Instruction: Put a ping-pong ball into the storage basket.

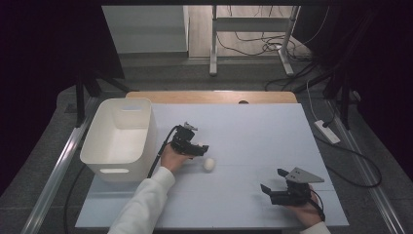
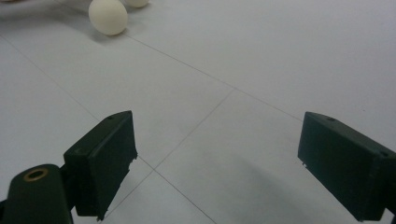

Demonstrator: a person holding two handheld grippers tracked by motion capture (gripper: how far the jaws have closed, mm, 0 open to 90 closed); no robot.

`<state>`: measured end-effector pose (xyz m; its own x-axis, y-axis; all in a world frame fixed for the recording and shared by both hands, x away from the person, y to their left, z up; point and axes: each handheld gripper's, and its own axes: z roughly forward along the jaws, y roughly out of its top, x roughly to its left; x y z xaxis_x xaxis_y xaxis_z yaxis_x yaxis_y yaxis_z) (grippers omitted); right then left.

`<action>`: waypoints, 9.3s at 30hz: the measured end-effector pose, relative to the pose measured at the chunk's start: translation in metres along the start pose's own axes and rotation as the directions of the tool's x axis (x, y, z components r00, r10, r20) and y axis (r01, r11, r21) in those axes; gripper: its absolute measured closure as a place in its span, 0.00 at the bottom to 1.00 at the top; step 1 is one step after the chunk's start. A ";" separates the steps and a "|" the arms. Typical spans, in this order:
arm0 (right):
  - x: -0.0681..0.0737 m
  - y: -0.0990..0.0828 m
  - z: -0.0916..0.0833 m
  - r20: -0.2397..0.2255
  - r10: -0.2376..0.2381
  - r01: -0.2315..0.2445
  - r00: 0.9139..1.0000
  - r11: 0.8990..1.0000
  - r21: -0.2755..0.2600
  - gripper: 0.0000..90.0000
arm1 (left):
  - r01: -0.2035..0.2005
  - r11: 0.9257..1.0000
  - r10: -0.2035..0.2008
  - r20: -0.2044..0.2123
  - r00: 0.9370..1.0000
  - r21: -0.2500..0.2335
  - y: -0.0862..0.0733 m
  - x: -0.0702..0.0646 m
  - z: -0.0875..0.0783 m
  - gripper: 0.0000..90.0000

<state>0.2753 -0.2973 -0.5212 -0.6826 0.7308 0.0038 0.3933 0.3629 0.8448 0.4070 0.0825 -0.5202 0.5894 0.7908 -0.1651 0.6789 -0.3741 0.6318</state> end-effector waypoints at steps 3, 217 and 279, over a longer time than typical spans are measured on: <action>0.000 0.000 0.000 0.003 0.000 0.000 1.000 1.000 0.002 0.13 | 0.005 1.000 -0.005 -0.004 1.000 0.007 -0.001 0.000 0.002 0.16; -0.003 0.001 -0.005 0.045 0.011 -0.010 0.999 1.000 -0.017 0.13 | -0.033 0.853 0.036 -0.004 0.999 -0.521 0.014 0.001 -0.207 0.56; -0.003 0.002 -0.005 0.058 0.004 -0.002 0.998 1.000 -0.023 0.14 | 0.060 0.865 -0.175 -0.189 0.966 -0.498 -0.014 0.074 -0.226 0.56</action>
<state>0.2750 -0.3015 -0.5171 -0.6444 0.7643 -0.0241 0.3806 0.3478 0.8568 0.3422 0.2559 -0.3704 0.3679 0.9211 -0.1272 0.4043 -0.0353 0.9139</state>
